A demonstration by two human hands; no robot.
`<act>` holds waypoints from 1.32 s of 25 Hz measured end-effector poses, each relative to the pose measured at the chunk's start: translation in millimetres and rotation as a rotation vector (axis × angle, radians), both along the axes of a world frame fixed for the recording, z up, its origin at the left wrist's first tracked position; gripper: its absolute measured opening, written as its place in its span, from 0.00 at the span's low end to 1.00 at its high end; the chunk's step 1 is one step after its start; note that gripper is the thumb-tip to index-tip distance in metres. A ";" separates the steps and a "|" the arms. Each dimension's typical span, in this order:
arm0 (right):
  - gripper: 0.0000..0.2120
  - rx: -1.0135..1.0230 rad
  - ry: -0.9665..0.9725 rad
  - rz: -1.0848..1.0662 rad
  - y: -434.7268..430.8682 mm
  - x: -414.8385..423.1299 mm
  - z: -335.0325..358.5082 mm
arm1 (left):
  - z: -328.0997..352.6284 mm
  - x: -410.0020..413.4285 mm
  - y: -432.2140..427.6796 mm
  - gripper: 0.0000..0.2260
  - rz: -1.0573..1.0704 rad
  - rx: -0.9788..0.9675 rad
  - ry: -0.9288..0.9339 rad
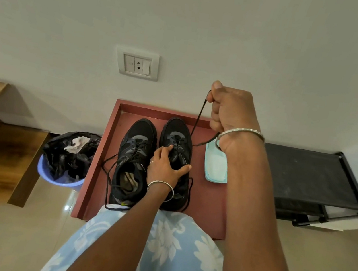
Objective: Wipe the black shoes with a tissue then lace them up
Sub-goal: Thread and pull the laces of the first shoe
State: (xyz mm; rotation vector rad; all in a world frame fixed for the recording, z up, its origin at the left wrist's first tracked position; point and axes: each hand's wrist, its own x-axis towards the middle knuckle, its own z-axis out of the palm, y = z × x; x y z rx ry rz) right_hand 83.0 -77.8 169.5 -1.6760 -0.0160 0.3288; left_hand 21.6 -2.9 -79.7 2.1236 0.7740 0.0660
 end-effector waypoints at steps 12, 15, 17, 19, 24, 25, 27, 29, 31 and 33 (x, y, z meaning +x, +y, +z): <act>0.18 -0.136 -0.047 0.088 -16.8 -20.0 -2.4 | 37.5 -5.9 23.2 0.14 0.101 -0.053 0.083; 0.17 -0.114 -0.037 0.064 -32.2 -41.4 -11.3 | 38.4 -21.1 14.0 0.17 0.155 -0.086 0.214; 0.17 -0.087 0.004 0.068 -46.2 -55.1 -17.8 | 42.3 -24.5 3.1 0.17 0.204 -0.079 0.264; 0.16 -0.059 0.042 0.052 -62.1 -63.3 -22.3 | 50.0 -23.5 -12.1 0.19 0.259 -0.019 0.268; 0.13 -0.011 0.059 -0.007 -91.0 -65.7 -23.1 | 54.6 -17.5 -29.2 0.17 0.356 0.037 0.251; 0.12 -0.006 0.055 -0.010 -93.9 -63.6 -23.4 | 51.6 -16.5 -27.1 0.16 0.374 0.029 0.248; 0.12 0.012 0.050 -0.029 -98.7 -59.7 -24.9 | 47.3 -17.7 -24.7 0.14 0.391 0.035 0.234; 0.12 0.027 0.049 -0.050 -100.6 -56.7 -27.7 | 48.0 -20.2 -23.0 0.16 0.378 0.084 0.215; 0.11 0.038 0.052 -0.057 -99.9 -54.9 -30.9 | 48.0 -19.2 -17.5 0.17 0.344 0.148 0.189; 0.11 0.038 0.059 -0.055 -99.8 -53.7 -34.5 | 49.0 -14.3 -11.3 0.14 0.285 0.181 0.147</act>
